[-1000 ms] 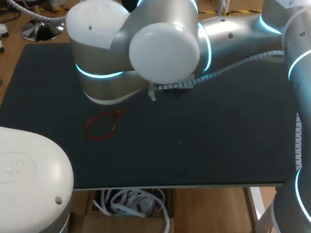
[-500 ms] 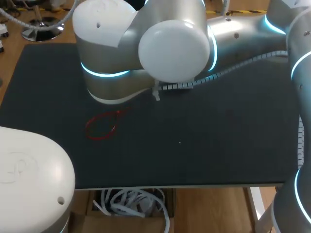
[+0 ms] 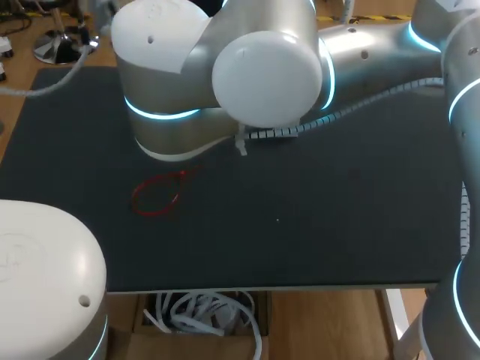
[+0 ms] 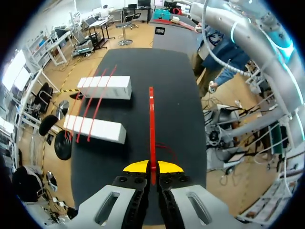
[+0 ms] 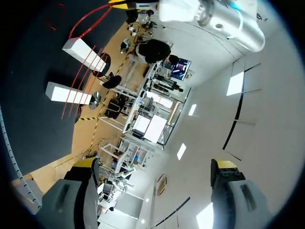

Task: Grab the tape and strap the tape.

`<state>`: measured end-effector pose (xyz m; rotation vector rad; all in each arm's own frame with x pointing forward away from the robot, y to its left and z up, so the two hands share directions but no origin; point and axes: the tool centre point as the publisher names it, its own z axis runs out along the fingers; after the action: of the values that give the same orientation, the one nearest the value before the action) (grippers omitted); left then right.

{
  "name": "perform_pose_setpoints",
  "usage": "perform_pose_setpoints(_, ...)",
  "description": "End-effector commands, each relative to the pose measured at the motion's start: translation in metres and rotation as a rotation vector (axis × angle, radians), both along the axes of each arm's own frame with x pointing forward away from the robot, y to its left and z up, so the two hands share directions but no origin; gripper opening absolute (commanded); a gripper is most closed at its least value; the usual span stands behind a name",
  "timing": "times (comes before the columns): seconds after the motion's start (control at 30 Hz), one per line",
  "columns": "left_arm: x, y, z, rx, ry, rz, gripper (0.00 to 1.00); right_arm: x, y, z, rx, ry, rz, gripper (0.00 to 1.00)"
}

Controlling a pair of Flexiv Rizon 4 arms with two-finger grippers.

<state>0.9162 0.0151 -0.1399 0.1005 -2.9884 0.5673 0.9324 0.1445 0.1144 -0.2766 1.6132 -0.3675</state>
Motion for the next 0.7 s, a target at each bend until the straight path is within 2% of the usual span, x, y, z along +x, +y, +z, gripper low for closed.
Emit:
perform_pose_setpoints(0.03,-0.015,0.037,-0.029,-0.041,0.033,0.017,0.0,-0.001,-0.001,0.002,-0.003,0.005,0.001,1.0)
perform_pose_setpoints(0.33,-0.041,0.103,-0.063,0.012,0.151,0.108,0.0,-0.001,-0.001,0.002,-0.003,0.005,0.001,1.0)
perform_pose_setpoints(0.53,-0.055,0.128,-0.077,0.043,0.212,0.125,0.0,-0.001,-0.001,0.002,-0.003,0.005,0.001,1.0)
perform_pose_setpoints(0.7,-0.07,0.144,-0.088,0.074,0.319,0.135,0.0,-0.001,-0.001,0.002,-0.003,0.005,0.001,1.0)
